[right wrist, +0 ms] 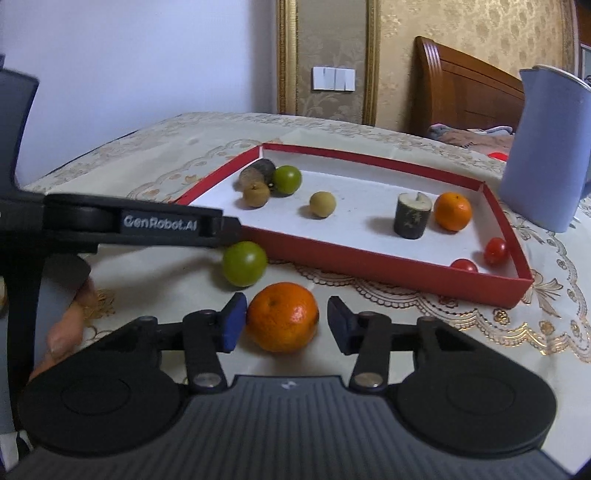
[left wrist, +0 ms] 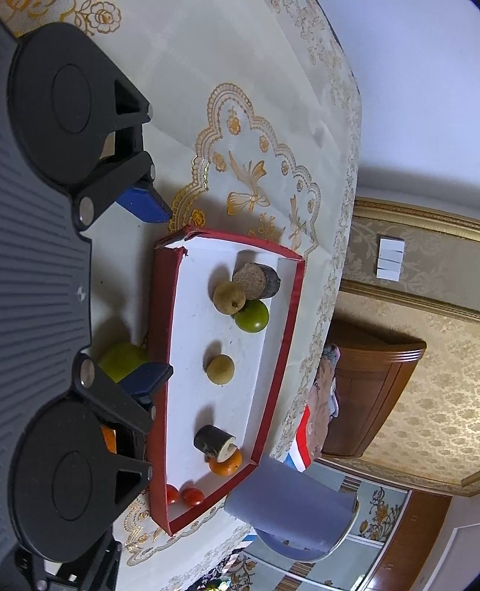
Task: Organize fruits
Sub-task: 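Close the left gripper on the green tomato while the right gripper grasps a mandarin orange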
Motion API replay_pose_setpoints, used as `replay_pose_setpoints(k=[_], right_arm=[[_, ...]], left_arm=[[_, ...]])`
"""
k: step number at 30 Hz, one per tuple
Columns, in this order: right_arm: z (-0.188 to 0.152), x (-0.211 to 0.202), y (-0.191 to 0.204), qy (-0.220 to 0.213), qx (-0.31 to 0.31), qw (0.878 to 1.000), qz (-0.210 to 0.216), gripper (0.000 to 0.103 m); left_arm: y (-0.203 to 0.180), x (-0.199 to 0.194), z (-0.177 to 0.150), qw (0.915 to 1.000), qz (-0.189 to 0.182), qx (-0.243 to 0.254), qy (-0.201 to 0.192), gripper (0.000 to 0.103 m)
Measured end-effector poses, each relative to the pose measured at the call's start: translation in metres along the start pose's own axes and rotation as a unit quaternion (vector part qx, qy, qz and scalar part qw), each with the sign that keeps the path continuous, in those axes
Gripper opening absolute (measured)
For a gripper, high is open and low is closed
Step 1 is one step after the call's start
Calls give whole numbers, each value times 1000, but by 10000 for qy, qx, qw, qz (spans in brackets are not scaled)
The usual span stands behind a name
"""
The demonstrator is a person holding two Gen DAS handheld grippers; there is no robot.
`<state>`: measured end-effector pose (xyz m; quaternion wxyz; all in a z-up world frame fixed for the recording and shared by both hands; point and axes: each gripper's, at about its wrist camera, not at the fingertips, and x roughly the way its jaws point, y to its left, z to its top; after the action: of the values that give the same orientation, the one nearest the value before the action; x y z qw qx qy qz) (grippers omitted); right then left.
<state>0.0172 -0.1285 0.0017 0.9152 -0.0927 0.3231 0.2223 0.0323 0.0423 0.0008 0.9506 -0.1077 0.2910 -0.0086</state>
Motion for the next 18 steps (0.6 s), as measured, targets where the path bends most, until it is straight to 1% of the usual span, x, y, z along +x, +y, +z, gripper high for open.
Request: replay_pose_setpoints(k=[1, 2, 3, 4, 6, 9, 10, 11, 12, 14, 18], right_arm=[[-2, 5, 3, 119, -111, 9999, -4, 46], [-4, 9, 4, 97, -65, 9999, -62, 59], [-6, 10, 4, 67, -21, 9999, -153, 65], [-5, 9, 3, 67, 5, 9999, -133, 65], [-4, 9, -1, 37, 89, 9999, -120, 61], [-4, 10, -3, 4, 141, 9998, -166, 58], [-4, 9, -2, -38, 134, 9997, -208, 54], [-4, 9, -2, -40, 115, 9996, -271, 44], [-5, 9, -2, -34, 88, 9995, -313, 41], [-4, 8, -4, -34, 139, 9994, -305, 41], [-5, 4, -17, -112, 306, 9972, -666, 41]], left_arm=[[0, 0, 0, 10000, -6, -16, 6, 82], [1, 1, 0, 10000, -7, -29, 21, 82], [1, 1, 0, 10000, 1, -40, 31, 82], [2, 1, 1, 10000, 2, -54, 31, 82], [3, 0, 1, 9999, -22, -110, -10, 82], [4, 0, 2, 9999, -51, -127, 8, 82], [4, 0, 2, 9999, -65, -123, 9, 82], [3, -1, 2, 9999, -69, -115, 1, 82], [3, -1, 1, 9999, -68, -102, -13, 82], [2, -2, 1, 9999, -95, -66, -29, 82], [-3, -4, -1, 9998, -159, 85, -61, 82]])
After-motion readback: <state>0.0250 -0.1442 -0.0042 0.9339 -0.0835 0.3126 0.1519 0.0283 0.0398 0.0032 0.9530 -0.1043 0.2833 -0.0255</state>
